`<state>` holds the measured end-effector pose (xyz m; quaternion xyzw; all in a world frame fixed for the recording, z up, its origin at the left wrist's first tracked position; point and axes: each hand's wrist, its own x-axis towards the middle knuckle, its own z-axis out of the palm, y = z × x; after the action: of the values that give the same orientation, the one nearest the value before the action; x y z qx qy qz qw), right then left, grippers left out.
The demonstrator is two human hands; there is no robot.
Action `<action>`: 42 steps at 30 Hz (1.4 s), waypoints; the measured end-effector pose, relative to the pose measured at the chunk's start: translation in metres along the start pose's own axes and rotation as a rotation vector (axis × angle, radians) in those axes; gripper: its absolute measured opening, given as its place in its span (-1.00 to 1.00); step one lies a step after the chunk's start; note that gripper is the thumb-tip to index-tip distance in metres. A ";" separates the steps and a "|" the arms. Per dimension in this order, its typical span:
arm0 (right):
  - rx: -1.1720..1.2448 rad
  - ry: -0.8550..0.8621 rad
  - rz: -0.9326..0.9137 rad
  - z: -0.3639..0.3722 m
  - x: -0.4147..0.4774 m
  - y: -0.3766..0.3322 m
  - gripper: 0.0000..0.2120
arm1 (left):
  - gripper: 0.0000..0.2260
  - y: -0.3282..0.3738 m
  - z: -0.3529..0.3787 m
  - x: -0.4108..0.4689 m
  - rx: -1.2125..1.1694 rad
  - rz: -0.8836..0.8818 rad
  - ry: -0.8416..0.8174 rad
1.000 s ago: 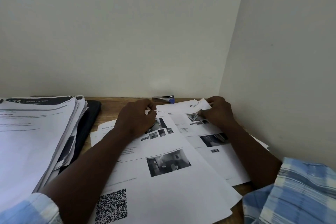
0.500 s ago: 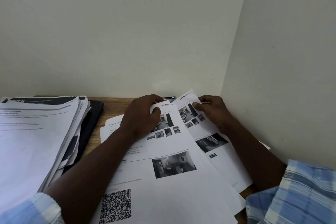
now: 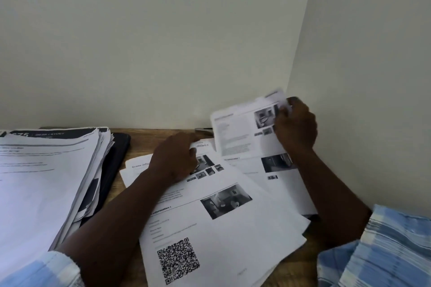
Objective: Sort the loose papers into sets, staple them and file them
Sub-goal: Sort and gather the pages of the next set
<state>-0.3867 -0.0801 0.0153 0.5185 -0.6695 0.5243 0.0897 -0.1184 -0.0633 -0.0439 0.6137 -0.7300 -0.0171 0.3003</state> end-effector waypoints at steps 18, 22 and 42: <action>0.077 -0.629 -0.043 -0.092 0.117 -0.068 -0.97 | -0.70 -0.008 -0.006 -0.001 -0.041 -0.066 -0.040; -0.105 -0.758 -0.230 -0.047 0.041 -0.047 -0.84 | -0.80 -0.008 -0.022 -0.001 -0.273 -0.120 -0.050; -0.548 -0.712 0.050 0.028 -0.012 0.002 -0.20 | -0.80 -0.028 -0.020 0.027 -0.262 0.002 -0.326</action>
<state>-0.3708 -0.0954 -0.0062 0.6072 -0.7853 0.1185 -0.0248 -0.0866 -0.0875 -0.0276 0.5577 -0.7612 -0.2105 0.2554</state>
